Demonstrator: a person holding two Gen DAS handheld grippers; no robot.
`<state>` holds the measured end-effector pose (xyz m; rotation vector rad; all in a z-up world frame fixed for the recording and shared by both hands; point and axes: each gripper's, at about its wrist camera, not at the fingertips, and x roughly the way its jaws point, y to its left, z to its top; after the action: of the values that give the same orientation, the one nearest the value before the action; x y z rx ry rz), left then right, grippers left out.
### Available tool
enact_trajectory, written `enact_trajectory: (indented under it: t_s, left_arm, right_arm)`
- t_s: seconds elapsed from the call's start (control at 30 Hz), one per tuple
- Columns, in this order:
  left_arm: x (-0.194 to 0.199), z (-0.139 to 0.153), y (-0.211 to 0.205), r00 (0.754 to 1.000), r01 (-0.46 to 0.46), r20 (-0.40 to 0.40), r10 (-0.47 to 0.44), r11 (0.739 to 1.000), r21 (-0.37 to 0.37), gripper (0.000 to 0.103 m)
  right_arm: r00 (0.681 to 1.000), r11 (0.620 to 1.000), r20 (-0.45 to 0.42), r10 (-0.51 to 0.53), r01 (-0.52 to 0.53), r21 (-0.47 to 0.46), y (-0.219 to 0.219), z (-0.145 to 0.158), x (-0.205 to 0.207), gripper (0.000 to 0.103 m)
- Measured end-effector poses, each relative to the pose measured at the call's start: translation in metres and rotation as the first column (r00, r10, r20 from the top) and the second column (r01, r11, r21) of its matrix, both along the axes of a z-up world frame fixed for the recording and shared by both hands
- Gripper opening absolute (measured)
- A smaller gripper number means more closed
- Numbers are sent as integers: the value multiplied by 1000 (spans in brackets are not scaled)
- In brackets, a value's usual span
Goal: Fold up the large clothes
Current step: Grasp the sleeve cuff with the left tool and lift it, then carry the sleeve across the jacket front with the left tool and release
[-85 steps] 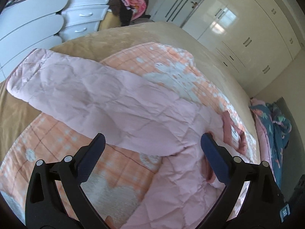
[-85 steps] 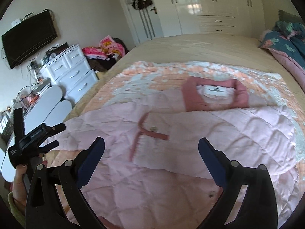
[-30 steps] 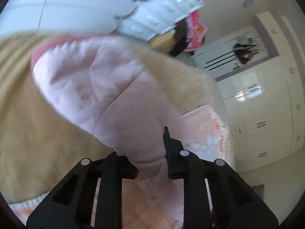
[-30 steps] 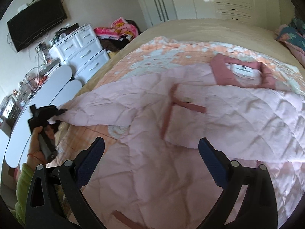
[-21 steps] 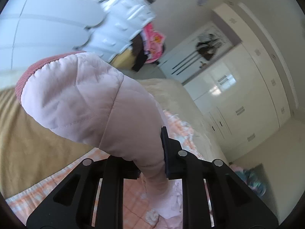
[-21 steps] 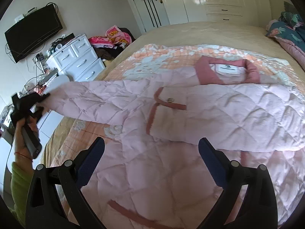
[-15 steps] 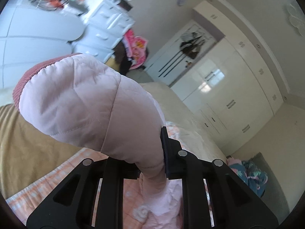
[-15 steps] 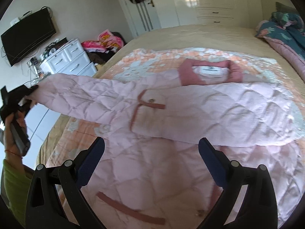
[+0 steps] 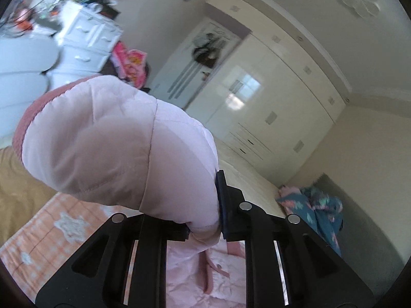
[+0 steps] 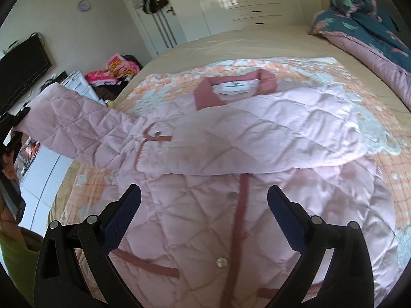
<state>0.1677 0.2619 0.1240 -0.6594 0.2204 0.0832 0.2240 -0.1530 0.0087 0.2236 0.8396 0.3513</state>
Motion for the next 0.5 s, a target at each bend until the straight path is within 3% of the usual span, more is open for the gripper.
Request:
enact_trajectory:
  t_s: [0.3,0.5]
  left_arm:
    - [20,9,-65,984,172,14,-176,976,132,9]
    - [34,2,-79,968,246,-3,-249,954,173,9]
  right_arm:
    - [997,997,-3,-82,82,9,-41,-1,-5,98]
    - [992,992,0,-125,125,27,-62,1,-6,98]
